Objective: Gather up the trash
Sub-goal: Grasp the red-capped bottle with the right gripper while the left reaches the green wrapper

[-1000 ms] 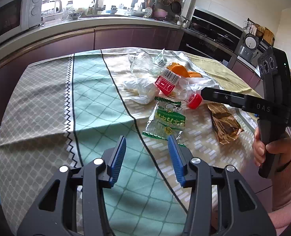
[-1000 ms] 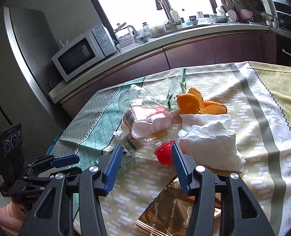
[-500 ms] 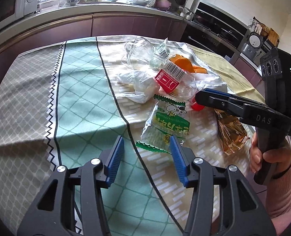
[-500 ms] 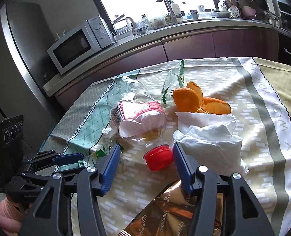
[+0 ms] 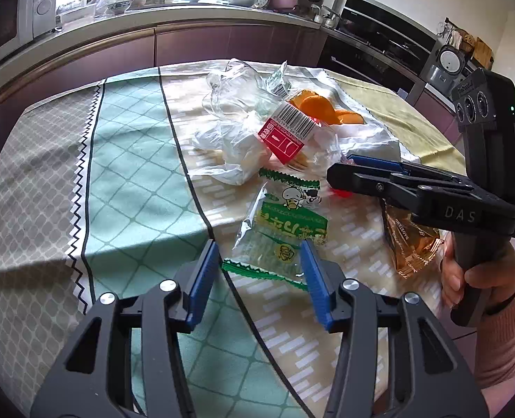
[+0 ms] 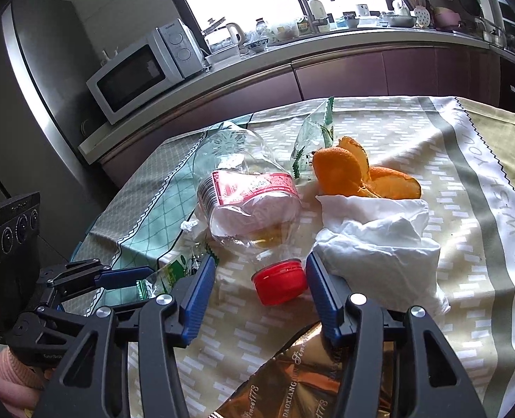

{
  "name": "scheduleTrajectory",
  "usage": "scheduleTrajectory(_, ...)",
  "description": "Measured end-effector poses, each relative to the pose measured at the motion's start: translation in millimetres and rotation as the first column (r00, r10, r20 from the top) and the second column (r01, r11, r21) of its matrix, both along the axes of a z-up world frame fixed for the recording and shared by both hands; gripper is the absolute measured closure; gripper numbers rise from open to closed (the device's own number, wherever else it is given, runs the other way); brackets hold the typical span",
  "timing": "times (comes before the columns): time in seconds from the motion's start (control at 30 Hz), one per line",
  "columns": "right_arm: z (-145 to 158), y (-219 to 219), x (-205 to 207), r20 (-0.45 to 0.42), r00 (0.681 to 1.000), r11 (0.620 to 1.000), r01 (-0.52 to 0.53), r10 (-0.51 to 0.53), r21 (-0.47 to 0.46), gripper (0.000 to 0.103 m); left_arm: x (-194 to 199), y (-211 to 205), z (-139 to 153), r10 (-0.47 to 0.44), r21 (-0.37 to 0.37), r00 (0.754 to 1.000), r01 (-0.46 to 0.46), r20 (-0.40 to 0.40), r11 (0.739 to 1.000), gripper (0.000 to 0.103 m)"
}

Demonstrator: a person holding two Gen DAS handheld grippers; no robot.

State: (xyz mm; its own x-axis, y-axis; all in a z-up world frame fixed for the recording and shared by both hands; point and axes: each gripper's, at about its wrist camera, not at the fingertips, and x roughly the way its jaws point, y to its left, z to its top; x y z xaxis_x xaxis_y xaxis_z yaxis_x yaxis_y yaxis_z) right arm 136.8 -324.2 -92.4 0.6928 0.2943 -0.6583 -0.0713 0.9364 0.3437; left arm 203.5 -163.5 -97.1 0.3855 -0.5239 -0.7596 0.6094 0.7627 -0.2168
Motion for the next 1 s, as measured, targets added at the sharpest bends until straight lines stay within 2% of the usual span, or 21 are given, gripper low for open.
scheduleTrajectory(0.13,0,-1,2,-0.001,1.000,1.000,0.004,-0.004,0.015,0.050,1,-2,-1,0.006,0.010,1.000,-0.006,-0.001,1.000,0.061)
scheduleTrajectory(0.23,-1,0,2,-0.001,1.000,1.000,0.003,-0.003,0.009,0.051,3,-4,-1,0.016,0.021,1.000,-0.016,0.002,1.000,0.067)
scheduleTrajectory(0.3,-1,0,2,0.000,1.000,1.000,0.005,-0.005,0.016,0.067,3,-3,0,0.021,0.020,1.000,-0.021,0.005,1.000,0.073)
scheduleTrajectory(0.37,-2,-2,2,-0.004,1.000,1.000,0.001,-0.001,0.026,0.073,3,0,1,0.023,0.009,1.000,-0.023,-0.001,1.000,0.078)
scheduleTrajectory(0.5,-1,-2,-1,0.007,1.000,0.999,0.003,-0.003,0.033,0.073,0,6,5,0.026,-0.018,1.000,-0.026,0.005,1.000,0.086)
scheduleTrajectory(0.8,15,-9,-12,0.078,0.997,0.997,0.022,-0.028,0.080,0.073,-16,16,23,0.020,-0.059,0.998,-0.016,0.062,0.998,0.093)
scheduleTrajectory(1.0,20,-14,-17,0.111,0.993,0.990,0.033,-0.049,0.140,0.073,-23,32,35,0.040,-0.079,0.995,-0.033,0.092,0.996,0.094)
